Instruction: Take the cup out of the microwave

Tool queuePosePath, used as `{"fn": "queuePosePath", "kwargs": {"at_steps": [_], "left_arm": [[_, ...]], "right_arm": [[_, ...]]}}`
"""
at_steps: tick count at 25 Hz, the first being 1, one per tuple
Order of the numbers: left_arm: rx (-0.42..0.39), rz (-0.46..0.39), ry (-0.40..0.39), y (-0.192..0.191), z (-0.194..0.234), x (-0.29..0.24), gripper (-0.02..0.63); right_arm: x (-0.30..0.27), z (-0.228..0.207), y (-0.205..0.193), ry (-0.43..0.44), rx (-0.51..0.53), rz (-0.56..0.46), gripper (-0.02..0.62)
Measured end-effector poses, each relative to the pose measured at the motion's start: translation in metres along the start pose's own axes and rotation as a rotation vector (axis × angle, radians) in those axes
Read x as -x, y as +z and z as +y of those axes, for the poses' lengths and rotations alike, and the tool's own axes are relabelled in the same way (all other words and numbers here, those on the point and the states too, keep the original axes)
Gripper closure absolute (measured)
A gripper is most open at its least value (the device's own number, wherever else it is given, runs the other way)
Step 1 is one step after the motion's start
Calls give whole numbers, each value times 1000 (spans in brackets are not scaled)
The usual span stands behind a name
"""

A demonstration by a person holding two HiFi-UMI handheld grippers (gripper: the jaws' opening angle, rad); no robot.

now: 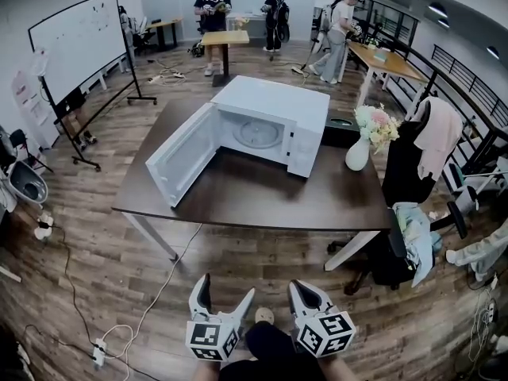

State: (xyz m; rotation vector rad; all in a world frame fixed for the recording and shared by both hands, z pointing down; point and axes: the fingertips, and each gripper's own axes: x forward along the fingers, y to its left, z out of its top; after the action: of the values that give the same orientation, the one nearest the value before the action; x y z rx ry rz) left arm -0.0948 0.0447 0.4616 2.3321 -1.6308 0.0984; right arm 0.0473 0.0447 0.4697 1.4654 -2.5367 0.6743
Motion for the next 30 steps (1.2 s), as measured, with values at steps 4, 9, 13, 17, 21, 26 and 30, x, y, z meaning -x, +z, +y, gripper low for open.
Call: {"fn": "queuePosePath", "kwargs": {"at_steps": [4, 9, 13, 17, 21, 26, 30], "left_arm": [[2, 10, 10, 3, 7, -28, 149], [5, 27, 18, 7, 15, -61, 149], [5, 17, 29, 15, 23, -89, 149], [3, 7, 36, 22, 29, -117, 149], [4, -5, 52, 28, 36, -136, 149], [13, -9, 76, 31, 42, -144, 149], [19, 1, 85, 31, 44, -146, 149]], "right_arm": [[-22, -18, 10, 2, -3, 4, 600], [-48, -38, 24, 9, -8, 10, 600], [-72, -53, 35, 23, -3, 7, 600], [-96, -69, 45, 35, 1, 5, 600], [-115, -79, 56, 53, 8, 2, 600], [-130, -83, 59, 76, 14, 17, 600], [-134, -80, 58, 89, -1, 31, 600]]}}
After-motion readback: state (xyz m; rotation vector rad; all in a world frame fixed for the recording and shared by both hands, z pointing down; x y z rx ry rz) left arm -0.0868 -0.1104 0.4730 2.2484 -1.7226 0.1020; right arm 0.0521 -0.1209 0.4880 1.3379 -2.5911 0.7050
